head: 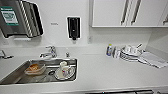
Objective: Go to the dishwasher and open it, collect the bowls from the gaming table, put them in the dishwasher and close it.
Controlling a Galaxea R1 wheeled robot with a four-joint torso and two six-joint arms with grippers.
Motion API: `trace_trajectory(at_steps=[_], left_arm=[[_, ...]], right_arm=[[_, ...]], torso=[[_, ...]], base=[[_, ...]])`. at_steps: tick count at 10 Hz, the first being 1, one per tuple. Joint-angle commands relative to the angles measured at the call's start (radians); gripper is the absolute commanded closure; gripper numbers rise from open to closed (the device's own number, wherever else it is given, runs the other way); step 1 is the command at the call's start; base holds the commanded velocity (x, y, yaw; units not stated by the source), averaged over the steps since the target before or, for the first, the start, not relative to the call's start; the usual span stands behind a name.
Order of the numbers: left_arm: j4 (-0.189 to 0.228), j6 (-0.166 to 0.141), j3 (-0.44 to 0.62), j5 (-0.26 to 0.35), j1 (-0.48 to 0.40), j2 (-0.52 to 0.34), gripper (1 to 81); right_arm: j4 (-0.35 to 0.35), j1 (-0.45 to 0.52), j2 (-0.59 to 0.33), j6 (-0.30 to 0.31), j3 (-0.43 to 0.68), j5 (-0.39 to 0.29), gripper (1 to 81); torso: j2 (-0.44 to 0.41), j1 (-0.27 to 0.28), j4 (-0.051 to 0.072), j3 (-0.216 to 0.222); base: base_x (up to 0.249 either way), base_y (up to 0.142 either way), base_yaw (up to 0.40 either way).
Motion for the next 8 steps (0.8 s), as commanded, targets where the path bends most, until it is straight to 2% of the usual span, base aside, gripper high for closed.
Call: trace_trajectory(at_steps=[1, 8], left_arm=[[0.018, 0.006, 0.01, 0.016, -0.059, -0.032, 1.0], [0.018, 0.004, -0.019, 0.016, -0.047, -0.007, 1.0]], right_arm=[[-0.136, -0.064, -0.002, -0.047, 0.02, -0.299, 1.0], [-0.188, -0.138, 0.025, -0.056, 0.008, -0.255, 1.0]], torso=[[0.0, 0.0, 0.0, 0.0], [0.0, 0.0, 0.0, 0.002]], base=[[0.0, 0.0, 0.0], [0.0, 0.0, 0.0]])
